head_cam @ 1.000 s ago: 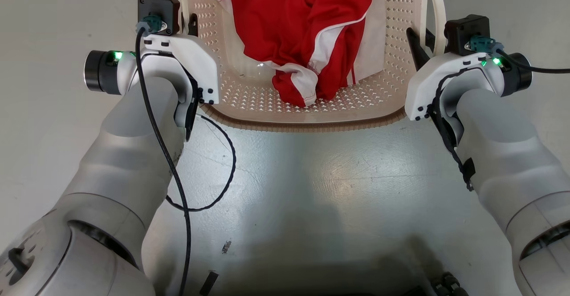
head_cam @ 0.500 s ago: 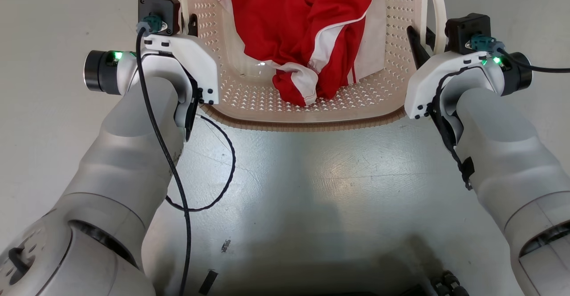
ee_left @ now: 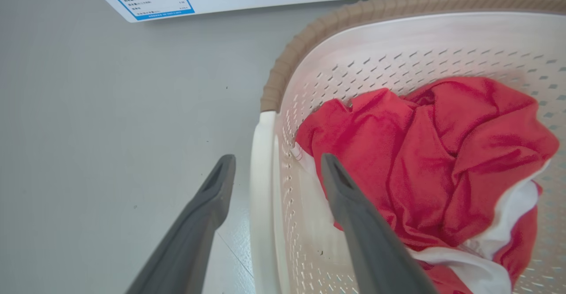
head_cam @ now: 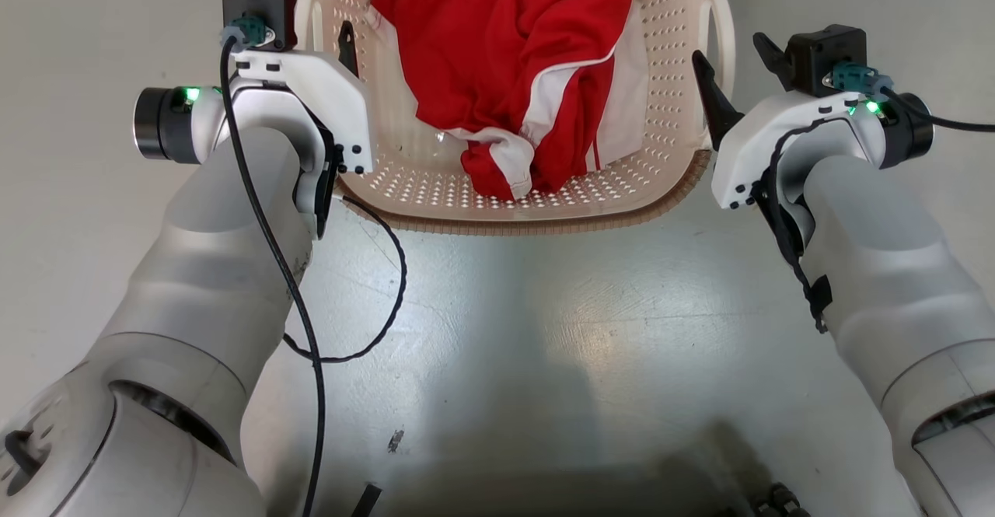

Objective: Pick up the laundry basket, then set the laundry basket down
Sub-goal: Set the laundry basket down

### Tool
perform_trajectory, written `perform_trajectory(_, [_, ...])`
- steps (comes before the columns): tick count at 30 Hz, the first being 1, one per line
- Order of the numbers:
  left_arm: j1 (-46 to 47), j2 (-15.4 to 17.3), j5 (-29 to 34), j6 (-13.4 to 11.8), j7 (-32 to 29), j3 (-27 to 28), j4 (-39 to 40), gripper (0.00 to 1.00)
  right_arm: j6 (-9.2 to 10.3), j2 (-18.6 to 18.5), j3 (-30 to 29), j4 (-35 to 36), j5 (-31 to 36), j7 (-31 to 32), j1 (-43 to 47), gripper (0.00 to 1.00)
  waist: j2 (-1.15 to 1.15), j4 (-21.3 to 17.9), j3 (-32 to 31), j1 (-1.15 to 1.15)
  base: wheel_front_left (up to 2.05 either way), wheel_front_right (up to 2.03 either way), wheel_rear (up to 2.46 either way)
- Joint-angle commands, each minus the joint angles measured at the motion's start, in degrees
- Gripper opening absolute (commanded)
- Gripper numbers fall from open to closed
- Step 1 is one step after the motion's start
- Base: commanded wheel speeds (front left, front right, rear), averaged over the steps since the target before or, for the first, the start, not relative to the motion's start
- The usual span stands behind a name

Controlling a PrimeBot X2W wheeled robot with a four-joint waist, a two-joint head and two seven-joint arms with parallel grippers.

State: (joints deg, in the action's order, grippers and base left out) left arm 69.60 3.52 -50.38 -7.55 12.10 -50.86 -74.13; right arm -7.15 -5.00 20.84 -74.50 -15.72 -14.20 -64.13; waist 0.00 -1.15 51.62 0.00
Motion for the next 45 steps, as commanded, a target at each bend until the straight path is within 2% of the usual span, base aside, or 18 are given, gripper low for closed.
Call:
perform_trajectory(1, [-1.42, 1.19, -0.69, -0.39, -0.08, 0.90, 0.22, 1.00, -0.34, 0.88, -0.60, 1.20, 1.03, -0.77, 3.86, 1.00, 0.00, -0.17, -0.85, 0.00, 0.00, 0.00, 0.00])
perform_trajectory(7, [-2.98, 1.02, -1.43, -0.23, -0.66, 1.06, 0.20, 1.00, -0.34, 0.82, -4.01, 3.99, 4.19, -0.79, 5.94, 1.00, 0.00, -0.27, -3.37, 0.00, 0.00, 0.00, 0.00])
perform_trajectory(16, [-6.21, 0.55, -2.38, 1.08, 1.64, 1.71, 0.20, 1.00, -0.34, 1.16, -8.25, 7.07, 8.49, -0.79, 10.07, 1.00, 0.00, -0.23, -8.96, 0.00, 0.00, 0.00, 0.00])
perform_trajectory(24, [-10.09, 0.32, -3.34, 2.82, 2.84, 3.93, 1.92, 1.00, -0.34, 1.47, -11.95, 11.57, 12.57, -0.79, 15.17, 1.00, 0.00, 0.14, -16.28, 0.00, 0.00, 0.00, 0.00])
perform_trajectory(34, [-16.46, 2.71, 0.32, 2.35, 2.88, 9.53, 9.67, 1.00, -0.34, 0.05, -15.63, 18.40, 17.30, -0.80, 21.89, 1.00, 0.00, 1.28, -25.05, 0.00, 0.00, 0.00, 0.00])
perform_trajectory(45, [-26.44, 5.32, 7.18, 2.20, 2.89, 18.79, 18.98, 1.00, -0.34, -0.98, -18.65, 25.55, 19.01, -0.80, 29.29, 1.00, 0.00, 2.07, -32.97, 0.00, 0.00, 0.00, 0.00])
